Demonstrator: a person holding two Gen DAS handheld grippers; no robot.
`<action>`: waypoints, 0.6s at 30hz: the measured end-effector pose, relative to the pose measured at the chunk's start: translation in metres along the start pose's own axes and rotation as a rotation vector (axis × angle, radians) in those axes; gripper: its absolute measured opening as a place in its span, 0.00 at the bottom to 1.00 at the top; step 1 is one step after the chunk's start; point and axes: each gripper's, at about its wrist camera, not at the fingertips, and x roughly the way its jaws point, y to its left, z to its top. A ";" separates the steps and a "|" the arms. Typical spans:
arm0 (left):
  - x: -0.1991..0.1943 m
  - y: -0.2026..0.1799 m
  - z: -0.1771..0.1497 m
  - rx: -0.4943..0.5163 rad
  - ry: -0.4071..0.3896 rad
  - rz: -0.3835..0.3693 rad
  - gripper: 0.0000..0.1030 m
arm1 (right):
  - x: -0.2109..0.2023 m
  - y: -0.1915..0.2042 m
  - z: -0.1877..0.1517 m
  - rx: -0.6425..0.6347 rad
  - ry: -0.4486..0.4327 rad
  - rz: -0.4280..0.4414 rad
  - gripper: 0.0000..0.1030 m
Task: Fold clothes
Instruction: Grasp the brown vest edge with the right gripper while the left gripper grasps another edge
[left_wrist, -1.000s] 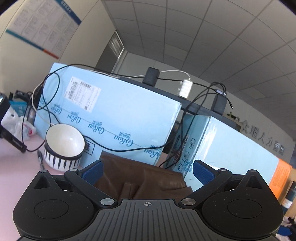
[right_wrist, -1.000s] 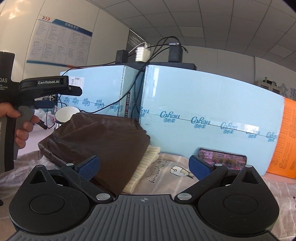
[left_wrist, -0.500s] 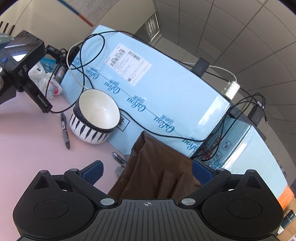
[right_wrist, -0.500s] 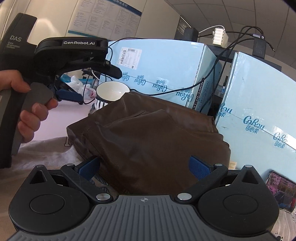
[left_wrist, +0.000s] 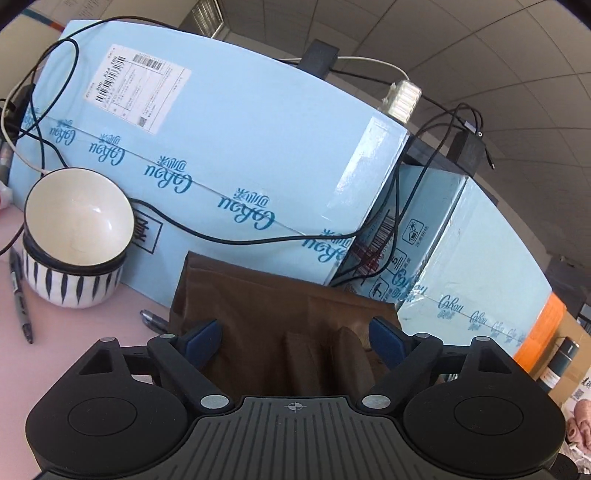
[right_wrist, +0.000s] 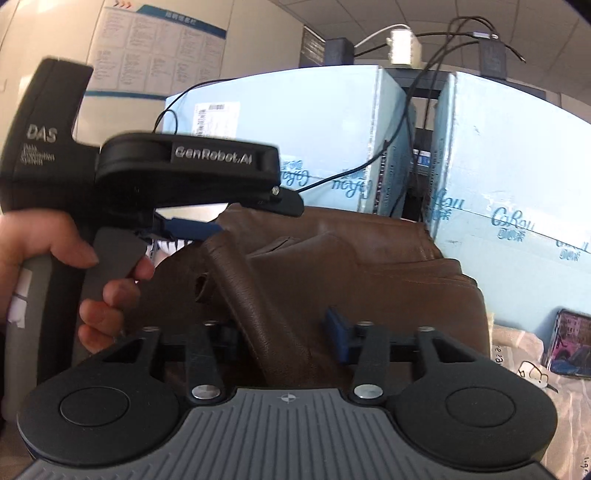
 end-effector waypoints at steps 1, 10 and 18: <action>0.001 0.002 0.003 -0.018 0.001 -0.037 0.85 | -0.004 -0.007 0.001 0.028 -0.012 -0.004 0.18; 0.020 0.014 0.017 -0.087 0.024 -0.053 0.52 | -0.044 -0.047 0.007 0.174 -0.128 -0.077 0.07; -0.007 0.049 0.025 -0.239 -0.050 0.026 0.76 | -0.055 -0.065 0.000 0.245 -0.144 -0.087 0.07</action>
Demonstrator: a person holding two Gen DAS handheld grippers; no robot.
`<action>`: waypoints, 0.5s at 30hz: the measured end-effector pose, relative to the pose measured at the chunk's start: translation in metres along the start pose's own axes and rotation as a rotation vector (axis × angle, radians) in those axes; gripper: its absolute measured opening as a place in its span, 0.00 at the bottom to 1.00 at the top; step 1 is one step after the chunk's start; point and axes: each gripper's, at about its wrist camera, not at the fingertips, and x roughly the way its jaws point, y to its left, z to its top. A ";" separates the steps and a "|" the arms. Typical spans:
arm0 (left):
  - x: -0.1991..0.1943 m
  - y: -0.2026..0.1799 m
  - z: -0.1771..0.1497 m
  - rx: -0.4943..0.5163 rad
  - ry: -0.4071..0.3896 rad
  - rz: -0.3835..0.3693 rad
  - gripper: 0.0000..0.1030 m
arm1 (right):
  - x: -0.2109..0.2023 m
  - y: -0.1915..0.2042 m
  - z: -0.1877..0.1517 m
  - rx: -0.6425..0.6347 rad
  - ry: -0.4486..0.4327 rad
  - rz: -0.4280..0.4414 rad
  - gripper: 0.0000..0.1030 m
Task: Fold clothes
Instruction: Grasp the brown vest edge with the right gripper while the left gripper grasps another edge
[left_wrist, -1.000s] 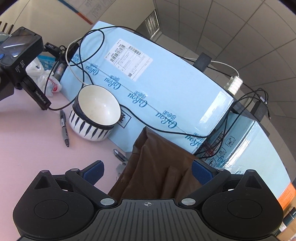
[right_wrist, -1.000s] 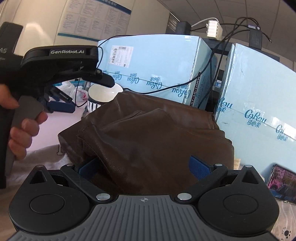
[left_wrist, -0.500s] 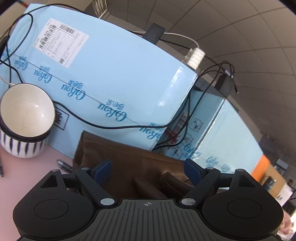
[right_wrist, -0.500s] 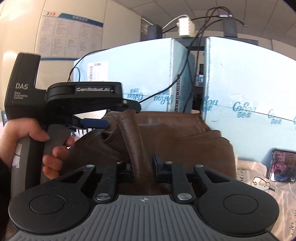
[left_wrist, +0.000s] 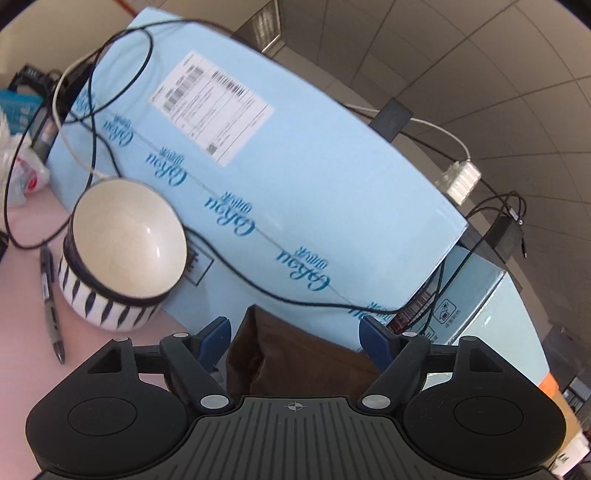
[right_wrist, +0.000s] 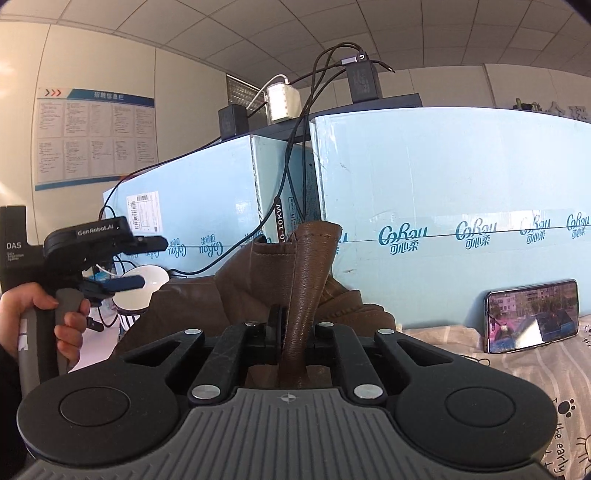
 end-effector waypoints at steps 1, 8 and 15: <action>0.006 0.004 -0.003 -0.024 0.025 -0.025 0.76 | -0.001 0.000 -0.002 0.002 0.003 0.004 0.07; 0.035 -0.027 -0.028 0.104 0.132 -0.176 0.77 | 0.000 -0.001 -0.008 0.035 0.011 0.077 0.07; 0.021 -0.072 -0.048 0.329 0.031 -0.105 0.00 | -0.013 -0.015 0.001 0.060 -0.023 0.085 0.07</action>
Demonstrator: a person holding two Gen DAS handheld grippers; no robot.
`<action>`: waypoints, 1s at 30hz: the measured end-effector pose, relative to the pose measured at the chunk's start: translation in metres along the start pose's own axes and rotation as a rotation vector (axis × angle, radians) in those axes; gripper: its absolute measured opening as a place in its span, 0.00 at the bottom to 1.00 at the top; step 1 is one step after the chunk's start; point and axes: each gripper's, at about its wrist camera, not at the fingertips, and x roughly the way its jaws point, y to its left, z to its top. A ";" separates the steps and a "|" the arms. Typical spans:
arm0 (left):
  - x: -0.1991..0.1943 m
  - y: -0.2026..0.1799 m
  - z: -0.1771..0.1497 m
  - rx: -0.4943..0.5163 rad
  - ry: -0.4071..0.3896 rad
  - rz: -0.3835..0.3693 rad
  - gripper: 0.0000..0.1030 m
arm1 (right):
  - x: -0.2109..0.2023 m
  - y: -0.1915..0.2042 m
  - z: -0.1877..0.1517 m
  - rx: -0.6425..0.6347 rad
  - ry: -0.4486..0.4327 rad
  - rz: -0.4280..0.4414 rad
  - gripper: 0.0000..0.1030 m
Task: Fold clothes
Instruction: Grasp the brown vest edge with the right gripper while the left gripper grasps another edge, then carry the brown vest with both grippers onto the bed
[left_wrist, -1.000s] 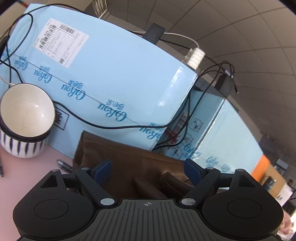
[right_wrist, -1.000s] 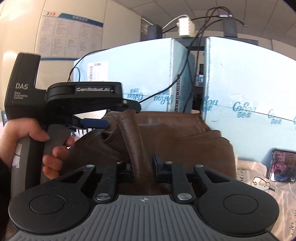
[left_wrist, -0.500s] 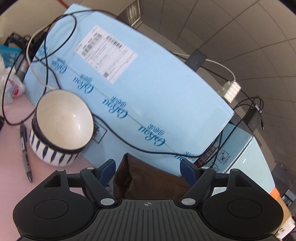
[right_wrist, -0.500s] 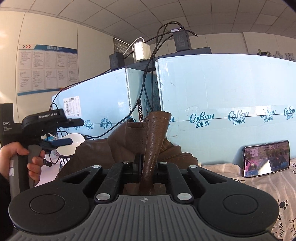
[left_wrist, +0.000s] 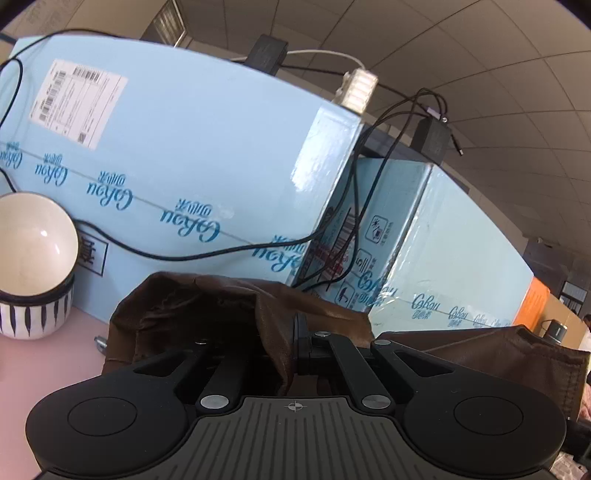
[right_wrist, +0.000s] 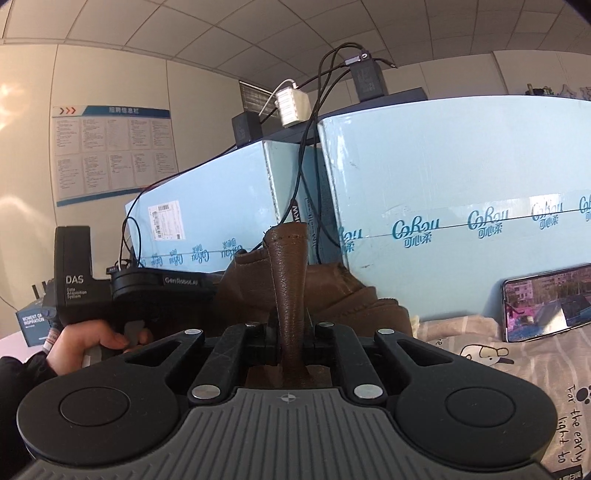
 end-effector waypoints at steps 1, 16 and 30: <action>-0.007 -0.007 0.002 0.002 -0.029 -0.011 0.00 | -0.005 -0.005 0.004 0.004 -0.017 -0.009 0.06; -0.095 -0.182 -0.029 0.243 -0.251 -0.459 0.00 | -0.122 -0.176 0.057 0.151 -0.195 -0.369 0.05; -0.113 -0.261 -0.147 0.412 0.275 -0.684 0.01 | -0.251 -0.310 -0.012 0.309 0.021 -0.746 0.68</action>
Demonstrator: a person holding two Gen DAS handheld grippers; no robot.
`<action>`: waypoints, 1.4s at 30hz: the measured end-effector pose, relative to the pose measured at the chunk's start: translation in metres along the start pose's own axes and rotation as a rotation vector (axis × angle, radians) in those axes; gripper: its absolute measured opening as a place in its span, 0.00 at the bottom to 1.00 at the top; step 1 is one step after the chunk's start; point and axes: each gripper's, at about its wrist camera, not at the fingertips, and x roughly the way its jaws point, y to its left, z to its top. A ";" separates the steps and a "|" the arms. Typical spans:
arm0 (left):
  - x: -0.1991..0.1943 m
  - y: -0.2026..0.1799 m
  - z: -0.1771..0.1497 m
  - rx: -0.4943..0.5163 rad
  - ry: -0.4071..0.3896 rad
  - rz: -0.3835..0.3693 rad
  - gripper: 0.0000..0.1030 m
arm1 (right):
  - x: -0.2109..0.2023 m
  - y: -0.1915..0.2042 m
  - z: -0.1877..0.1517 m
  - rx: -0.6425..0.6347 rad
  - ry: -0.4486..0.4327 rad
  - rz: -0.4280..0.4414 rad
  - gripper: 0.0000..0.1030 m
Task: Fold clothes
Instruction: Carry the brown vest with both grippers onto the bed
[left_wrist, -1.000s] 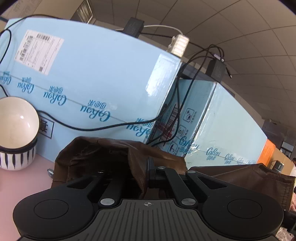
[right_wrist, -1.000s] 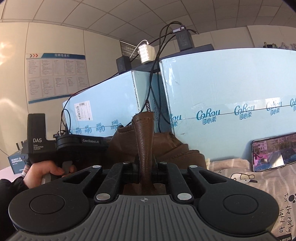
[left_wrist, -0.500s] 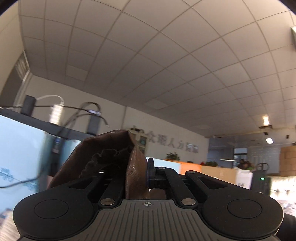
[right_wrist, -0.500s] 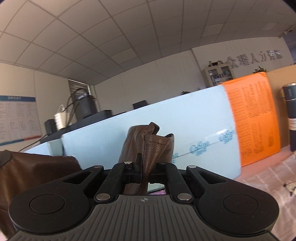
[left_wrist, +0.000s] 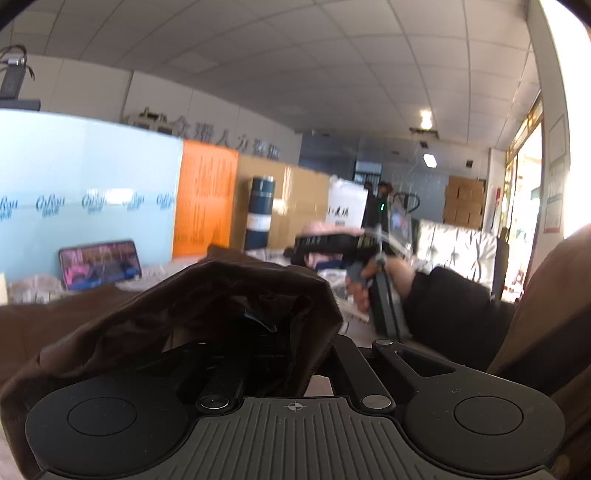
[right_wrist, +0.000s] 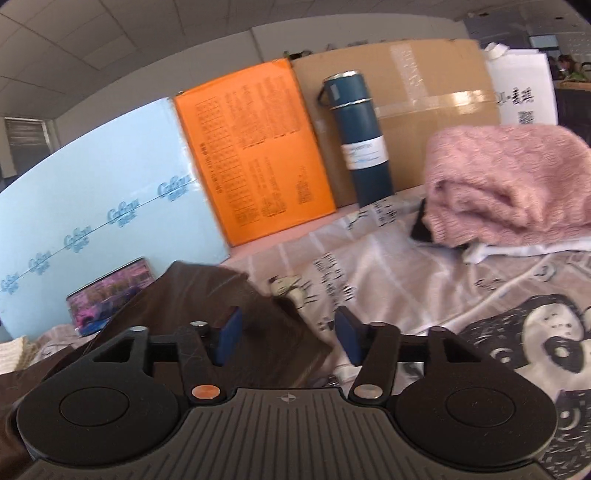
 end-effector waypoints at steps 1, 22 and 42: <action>0.003 -0.005 -0.005 0.012 0.038 0.011 0.02 | -0.003 0.000 0.004 0.011 -0.008 0.021 0.77; 0.010 -0.024 -0.034 -0.032 0.122 0.079 0.17 | 0.083 0.120 0.003 -0.087 0.378 0.138 0.06; 0.003 -0.019 -0.019 -0.005 0.024 -0.051 0.07 | 0.004 0.091 0.032 -0.056 0.256 0.277 0.60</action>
